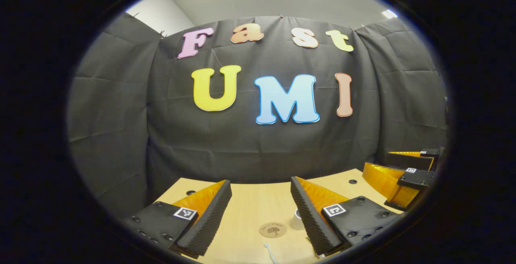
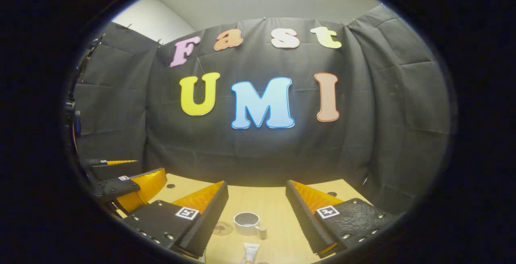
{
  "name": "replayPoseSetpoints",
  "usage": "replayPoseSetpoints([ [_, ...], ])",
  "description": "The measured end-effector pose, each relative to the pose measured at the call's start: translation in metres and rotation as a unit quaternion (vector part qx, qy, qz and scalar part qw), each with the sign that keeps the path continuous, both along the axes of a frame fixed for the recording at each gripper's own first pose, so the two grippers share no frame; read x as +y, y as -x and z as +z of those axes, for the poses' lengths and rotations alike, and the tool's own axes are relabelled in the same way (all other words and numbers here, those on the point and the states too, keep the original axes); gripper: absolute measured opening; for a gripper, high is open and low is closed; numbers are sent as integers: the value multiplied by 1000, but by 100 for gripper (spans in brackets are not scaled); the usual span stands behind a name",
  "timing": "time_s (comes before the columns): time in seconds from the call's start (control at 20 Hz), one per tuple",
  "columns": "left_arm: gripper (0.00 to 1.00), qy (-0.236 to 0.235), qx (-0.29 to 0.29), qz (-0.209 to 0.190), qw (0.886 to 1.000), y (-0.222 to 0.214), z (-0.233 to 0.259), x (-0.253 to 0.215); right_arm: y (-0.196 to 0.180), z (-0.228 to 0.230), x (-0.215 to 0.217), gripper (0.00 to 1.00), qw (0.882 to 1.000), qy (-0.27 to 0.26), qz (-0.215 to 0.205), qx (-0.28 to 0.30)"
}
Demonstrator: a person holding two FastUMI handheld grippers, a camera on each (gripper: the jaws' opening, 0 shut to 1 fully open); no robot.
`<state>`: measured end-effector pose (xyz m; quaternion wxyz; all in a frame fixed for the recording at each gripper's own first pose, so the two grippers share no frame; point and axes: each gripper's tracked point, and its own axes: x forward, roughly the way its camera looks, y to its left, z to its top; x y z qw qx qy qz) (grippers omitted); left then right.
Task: Put the toothbrush and toothpaste on the desktop into the cup, then pick up the cup and place it on the coaster on the desktop.
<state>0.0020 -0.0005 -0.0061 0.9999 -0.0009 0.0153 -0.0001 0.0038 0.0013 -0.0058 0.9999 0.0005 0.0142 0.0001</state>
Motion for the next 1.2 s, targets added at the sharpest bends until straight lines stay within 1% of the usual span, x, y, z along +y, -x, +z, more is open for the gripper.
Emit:
replayPoseSetpoints([
  [0.15, 98, 9, 34, -4, 999, -4, -26, -1, -3, -18, -1, 90, 1000, -3, 0, 26],
  [0.2, 98, 9, 42, -5, 999, -6, -34, 0, -5, -24, -1, 92, 999, -2, 2, 32],
  [0.25, 100, 8, 54, -8, 998, -7, -44, -1, -7, -32, -1, 90, 999, 0, 5, 44],
  [0.3, 98, 8, 68, -13, 998, -8, -56, -2, -8, -44, 0, 90, 998, 0, 8, 60],
  [0.35, 98, 8, 82, -16, 996, -10, -69, -3, -9, -55, 1, 90, 997, -2, 13, 76],
  [0.4, 100, 7, 93, -19, 995, -10, -79, -5, -9, -66, 4, 92, 996, -6, 18, 92],
  [0.45, 98, 4, 106, -22, 994, -10, -91, -6, -10, -76, 5, 92, 994, -8, 21, 107],
  [0.65, 98, -4, 147, -31, 989, -8, -133, -9, -10, -115, 8, 90, 987, -4, 31, 155],
  [0.7, 94, -1, 157, -33, 987, -7, -142, -10, -9, -123, 9, 90, 986, -2, 34, 165],
  [0.75, 98, 2, 168, -36, 985, -7, -153, -11, -9, -131, 9, 90, 984, 0, 36, 174],
  [1.0, 98, 13, 224, -50, 973, -10, -203, -17, -11, -175, 16, 91, 972, -1, 53, 230],
  [1.1, 98, 15, 255, -53, 966, -8, -227, -19, -13, -191, 17, 91, 966, -6, 56, 252],
  [1.2, 99, 24, 288, -55, 956, -4, -250, -19, -9, -214, 18, 91, 958, -8, 59, 281],
])
